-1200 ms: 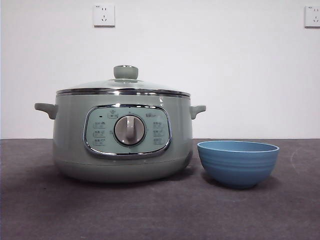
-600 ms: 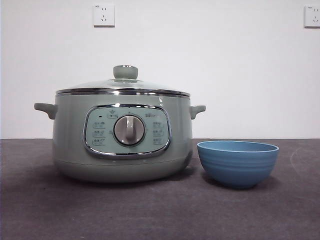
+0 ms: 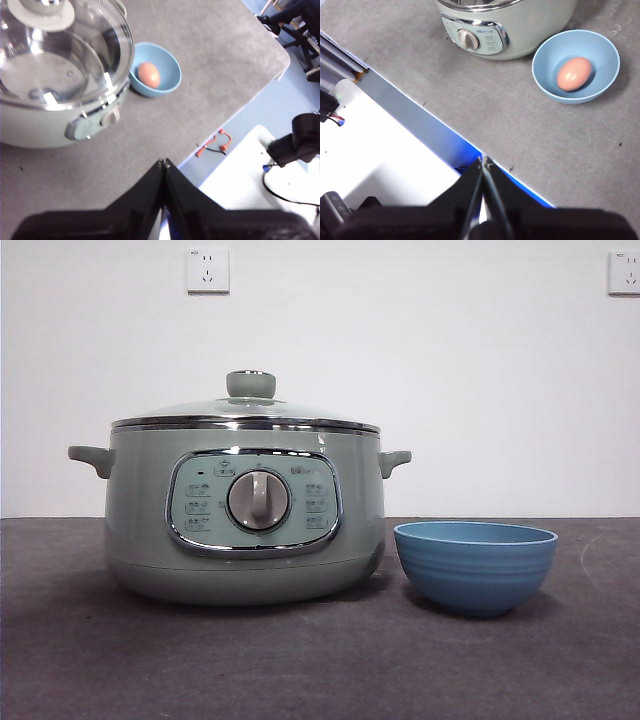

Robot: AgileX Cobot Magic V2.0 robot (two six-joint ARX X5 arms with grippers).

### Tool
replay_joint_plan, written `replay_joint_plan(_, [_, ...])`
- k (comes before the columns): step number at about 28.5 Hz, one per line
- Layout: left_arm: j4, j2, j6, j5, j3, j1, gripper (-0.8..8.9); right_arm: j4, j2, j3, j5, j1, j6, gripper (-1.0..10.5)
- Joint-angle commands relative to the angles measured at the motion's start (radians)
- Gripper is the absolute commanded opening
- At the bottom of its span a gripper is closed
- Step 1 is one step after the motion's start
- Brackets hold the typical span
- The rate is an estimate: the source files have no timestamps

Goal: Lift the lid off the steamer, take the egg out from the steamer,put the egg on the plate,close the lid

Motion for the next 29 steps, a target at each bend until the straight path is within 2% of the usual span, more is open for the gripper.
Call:
replay_joint_plan(1, [0.060, -0.001, 0.093, -0.085, -0.010, -0.004, -0.04, 0.005, -0.001, -0.009, 0.003, 0.001, 0.005, 0.0])
replay_joint_plan(5, [0.246, -0.011, 0.248, -0.214, -0.011, 0.030, -0.04, 0.005, -0.001, -0.009, 0.003, 0.001, 0.005, 0.0])
replay_joint_plan(8, [0.381, -0.056, 0.330, -0.190, -0.024, 0.124, -0.04, 0.005, -0.001, -0.009, 0.003, 0.001, 0.005, 0.0])
replay_joint_plan(12, [0.559, -0.170, 0.382, -0.109, -0.133, 0.283, -0.04, 0.005, -0.001, -0.009, 0.003, 0.001, 0.005, 0.0])
replay_joint_plan(16, [0.724, -0.320, 0.390, -0.134, -0.327, 0.406, -0.04, 0.005, -0.001, -0.009, 0.003, 0.001, 0.005, 0.0])
replay_joint_plan(20, [0.836, -0.467, 0.386, -0.145, -0.549, 0.478, -0.04, 0.005, -0.001, -0.009, 0.003, 0.001, 0.005, 0.0])
replay_joint_plan(25, [0.868, -0.632, 0.336, -0.150, -0.778, 0.528, -0.04, 0.005, -0.001, -0.009, 0.003, 0.001, 0.005, 0.0])
replay_joint_plan(29, [0.878, -0.717, 0.290, -0.214, -0.912, 0.538, -0.04, 0.005, -0.001, -0.009, 0.003, 0.001, 0.005, 0.0])
